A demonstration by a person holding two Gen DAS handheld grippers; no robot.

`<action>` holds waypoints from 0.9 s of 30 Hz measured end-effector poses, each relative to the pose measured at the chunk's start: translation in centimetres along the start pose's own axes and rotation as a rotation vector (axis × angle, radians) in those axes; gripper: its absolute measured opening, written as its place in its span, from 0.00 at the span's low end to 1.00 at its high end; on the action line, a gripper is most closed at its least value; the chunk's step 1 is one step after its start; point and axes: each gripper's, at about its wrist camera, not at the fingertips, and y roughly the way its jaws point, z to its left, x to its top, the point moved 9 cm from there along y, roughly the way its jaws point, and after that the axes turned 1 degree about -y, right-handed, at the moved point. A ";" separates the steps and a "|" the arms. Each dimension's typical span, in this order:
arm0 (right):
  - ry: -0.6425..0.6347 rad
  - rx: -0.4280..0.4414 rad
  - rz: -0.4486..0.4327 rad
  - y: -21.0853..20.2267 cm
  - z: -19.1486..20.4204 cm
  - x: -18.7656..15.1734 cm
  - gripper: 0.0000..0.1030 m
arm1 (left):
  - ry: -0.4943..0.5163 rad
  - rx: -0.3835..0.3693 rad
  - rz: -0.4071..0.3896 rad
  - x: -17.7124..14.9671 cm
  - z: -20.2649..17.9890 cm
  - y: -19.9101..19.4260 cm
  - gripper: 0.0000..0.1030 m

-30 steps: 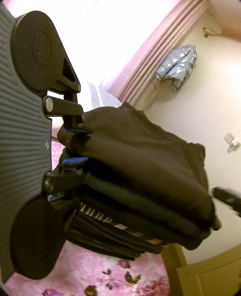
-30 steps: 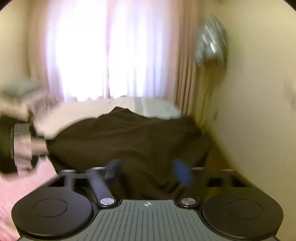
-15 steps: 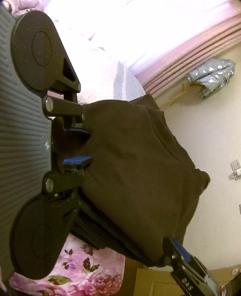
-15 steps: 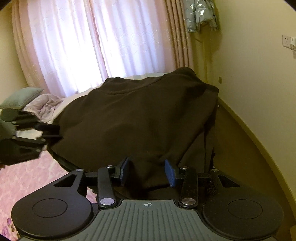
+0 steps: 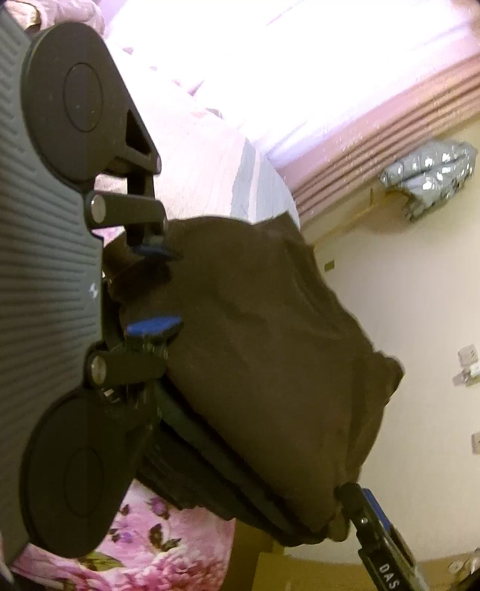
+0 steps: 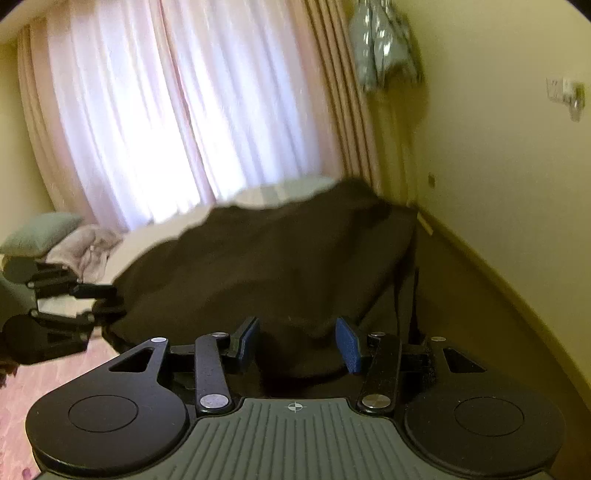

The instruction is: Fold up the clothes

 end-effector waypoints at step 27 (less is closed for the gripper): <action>0.074 -0.195 0.014 -5.9 6.5 -6.3 1.00 | -0.272 -0.069 0.077 -5.7 -1.5 -7.3 0.98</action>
